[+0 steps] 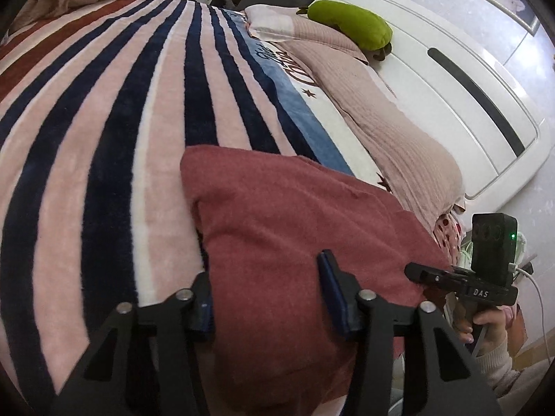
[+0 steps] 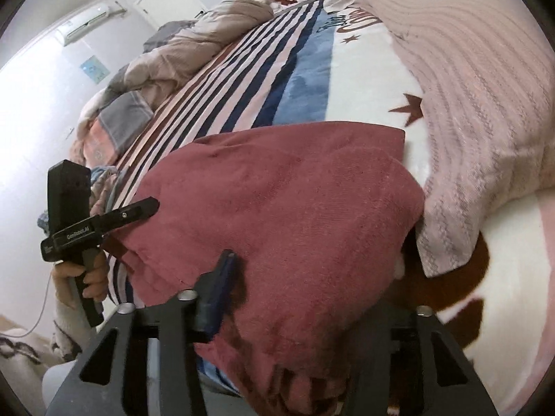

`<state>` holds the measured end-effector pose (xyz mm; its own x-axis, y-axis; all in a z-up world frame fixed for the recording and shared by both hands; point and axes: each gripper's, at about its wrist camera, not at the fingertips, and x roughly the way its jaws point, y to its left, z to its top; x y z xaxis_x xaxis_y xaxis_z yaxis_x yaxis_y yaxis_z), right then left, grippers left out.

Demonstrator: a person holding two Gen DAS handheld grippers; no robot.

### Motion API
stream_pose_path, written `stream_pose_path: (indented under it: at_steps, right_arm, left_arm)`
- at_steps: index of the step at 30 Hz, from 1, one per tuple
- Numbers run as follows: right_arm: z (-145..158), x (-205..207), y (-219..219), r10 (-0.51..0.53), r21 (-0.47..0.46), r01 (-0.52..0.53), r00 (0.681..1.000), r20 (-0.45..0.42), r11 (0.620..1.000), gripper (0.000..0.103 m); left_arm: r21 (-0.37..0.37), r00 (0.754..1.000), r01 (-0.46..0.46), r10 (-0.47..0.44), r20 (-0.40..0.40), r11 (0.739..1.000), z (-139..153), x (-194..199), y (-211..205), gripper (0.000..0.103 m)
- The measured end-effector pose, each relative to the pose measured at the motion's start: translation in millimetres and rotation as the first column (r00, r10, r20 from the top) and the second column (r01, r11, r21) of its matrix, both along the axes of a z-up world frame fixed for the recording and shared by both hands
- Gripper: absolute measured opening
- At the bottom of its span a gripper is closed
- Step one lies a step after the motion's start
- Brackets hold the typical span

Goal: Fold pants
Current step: 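Grasp the folded dark-red pants bundle with the left tool and lift it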

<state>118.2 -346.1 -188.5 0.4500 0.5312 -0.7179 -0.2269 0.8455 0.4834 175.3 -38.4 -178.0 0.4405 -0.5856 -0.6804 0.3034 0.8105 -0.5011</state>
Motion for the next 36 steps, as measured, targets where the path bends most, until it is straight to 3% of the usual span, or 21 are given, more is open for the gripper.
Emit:
stream_pose_path:
  at_steps: [2, 5, 14, 21, 28, 36]
  right_arm:
    - [0, 2, 1, 0.001, 0.015, -0.001, 1.000, 0.001, 1.000, 0.018]
    - [6, 1, 4, -0.001, -0.002, 0.001, 1.000, 0.026, 1.000, 0.014]
    - [51, 7, 15, -0.004, -0.032, 0.008, 0.993, 0.115, 0.999, 0.012]
    - [89, 17, 53, 0.028, -0.057, -0.018, 0.983, 0.182, 0.998, 0.012]
    - [126, 45, 139, 0.149, -0.033, -0.146, 0.959, 0.242, 0.989, 0.012]
    - [154, 75, 278, 0.364, -0.047, -0.369, 0.873, 0.326, 0.928, 0.012]
  left_arm:
    - [0.007, 1.000, -0.010, 0.010, 0.010, 1.000, 2, -1, 2, 0.029]
    - [0.044, 0.999, -0.017, 0.015, 0.048, 0.999, 9, -5, -2, 0.018]
    - [0.066, 0.981, -0.014, 0.001, 0.195, 0.998, 50, -17, 5, 0.015]
    - [0.052, 0.956, -0.061, 0.044, 0.290, 0.997, 91, -24, 56, 0.015]
    - [0.095, 0.910, -0.187, 0.137, 0.391, 0.978, 146, -45, 149, 0.015]
    - [0.168, 0.842, -0.410, 0.301, 0.446, 0.897, 182, -77, 255, 0.015]
